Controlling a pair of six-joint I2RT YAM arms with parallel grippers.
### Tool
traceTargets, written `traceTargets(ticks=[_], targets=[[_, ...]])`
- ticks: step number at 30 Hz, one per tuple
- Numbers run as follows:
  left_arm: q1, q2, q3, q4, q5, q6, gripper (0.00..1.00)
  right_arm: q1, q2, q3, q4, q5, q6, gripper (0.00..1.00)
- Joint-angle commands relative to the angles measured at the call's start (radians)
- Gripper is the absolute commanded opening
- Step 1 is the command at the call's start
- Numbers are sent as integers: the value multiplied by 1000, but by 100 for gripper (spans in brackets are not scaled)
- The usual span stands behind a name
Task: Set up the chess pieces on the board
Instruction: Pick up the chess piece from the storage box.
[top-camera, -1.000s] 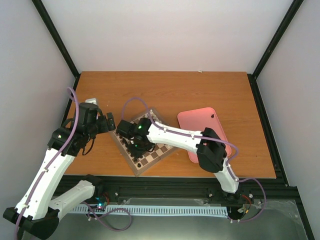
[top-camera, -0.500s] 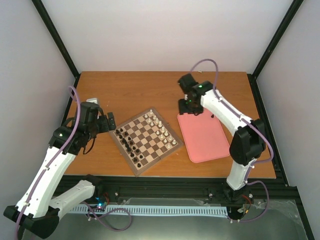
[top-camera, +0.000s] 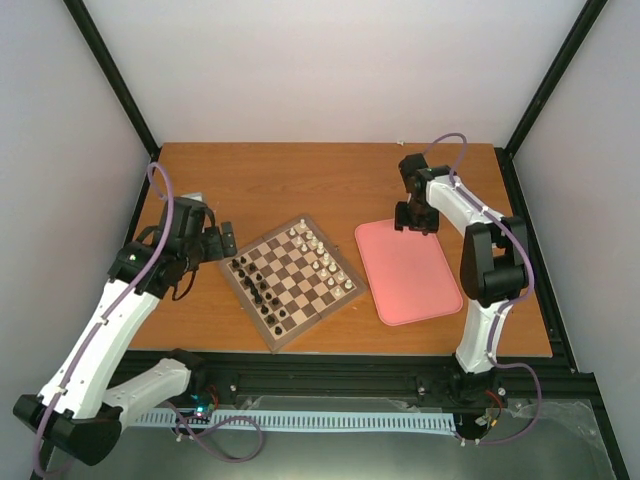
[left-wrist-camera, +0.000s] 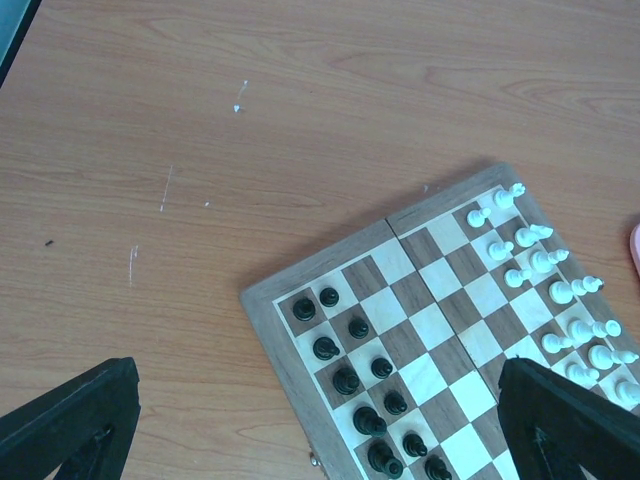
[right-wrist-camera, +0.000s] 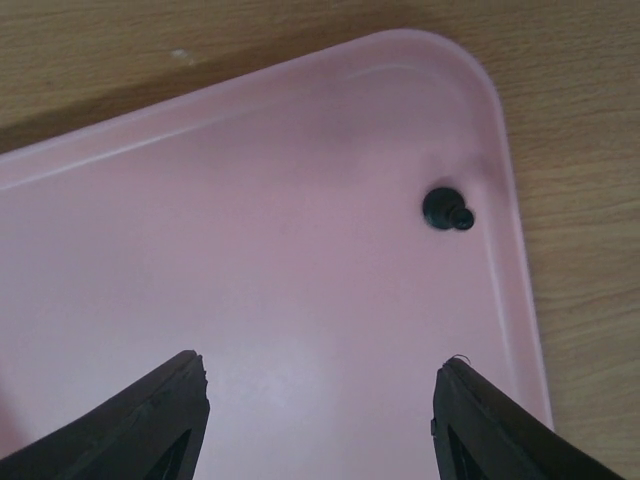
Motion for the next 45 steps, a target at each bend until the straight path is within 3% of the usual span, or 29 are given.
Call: traceTargets(ticks=[1,11,15,20,29,37,45], targets=[[-4,14,34,20,0,7,100,-52,50,9,40,27,-29,62],[-5,64,42,42,-4,10,100,-113,140,51,63,29,-51,59],[-5,72,43,42,-10,7,100,-118,175,82,64,19,-57,43],[-4,78,43,45,-16,3,100,-124,204,114,54,19,-67,39],[-4,90,37,54,-13,-9,100,-141,218,123,51,18,-84,22],[-3,102,40,58,-8,-10,100,-145,214,107,51,12,-88,19],[-4,95,37,53,-11,-8,100,-147,206,95,53,-1,-82,3]])
